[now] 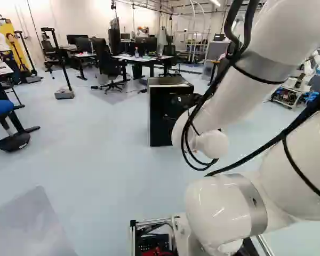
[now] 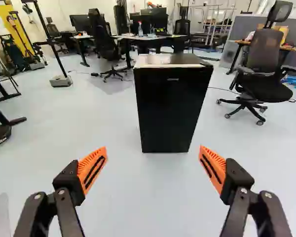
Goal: Grab a drink from the fridge
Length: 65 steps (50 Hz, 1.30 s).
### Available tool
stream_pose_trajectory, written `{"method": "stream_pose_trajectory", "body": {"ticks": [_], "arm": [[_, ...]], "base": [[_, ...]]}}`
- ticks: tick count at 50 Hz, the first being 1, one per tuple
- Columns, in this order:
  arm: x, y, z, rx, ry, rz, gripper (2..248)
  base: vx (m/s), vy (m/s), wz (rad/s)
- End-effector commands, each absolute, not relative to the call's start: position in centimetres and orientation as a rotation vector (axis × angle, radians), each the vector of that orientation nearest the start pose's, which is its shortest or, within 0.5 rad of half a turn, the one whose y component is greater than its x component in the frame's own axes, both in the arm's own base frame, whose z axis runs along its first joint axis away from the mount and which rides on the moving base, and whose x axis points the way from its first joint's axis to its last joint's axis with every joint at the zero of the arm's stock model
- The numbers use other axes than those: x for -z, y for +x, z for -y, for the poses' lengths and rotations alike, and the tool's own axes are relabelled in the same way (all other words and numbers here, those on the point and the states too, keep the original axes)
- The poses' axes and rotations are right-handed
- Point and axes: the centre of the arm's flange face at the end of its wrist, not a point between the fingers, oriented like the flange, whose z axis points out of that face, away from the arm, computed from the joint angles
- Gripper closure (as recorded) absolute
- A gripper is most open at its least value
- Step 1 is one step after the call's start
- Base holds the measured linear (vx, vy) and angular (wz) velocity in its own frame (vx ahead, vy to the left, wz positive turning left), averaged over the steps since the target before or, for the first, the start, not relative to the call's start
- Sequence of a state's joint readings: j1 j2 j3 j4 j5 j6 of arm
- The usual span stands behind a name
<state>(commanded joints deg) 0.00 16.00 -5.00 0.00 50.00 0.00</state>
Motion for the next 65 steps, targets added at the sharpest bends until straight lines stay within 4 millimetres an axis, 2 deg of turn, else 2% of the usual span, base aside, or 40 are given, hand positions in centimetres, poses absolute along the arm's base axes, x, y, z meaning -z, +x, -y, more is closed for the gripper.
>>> {"method": "stream_pose_trajectory", "body": {"ticks": [28, 65], "arm": [[-36.56, 27.03, 0.00, 1.824, -2.558, 0.000, 3], [-36.56, 27.03, 0.00, 1.824, -2.558, 0.000, 3]], "base": [[0.006, 0.000, 0.000], [0.082, 0.002, -0.004]]}}
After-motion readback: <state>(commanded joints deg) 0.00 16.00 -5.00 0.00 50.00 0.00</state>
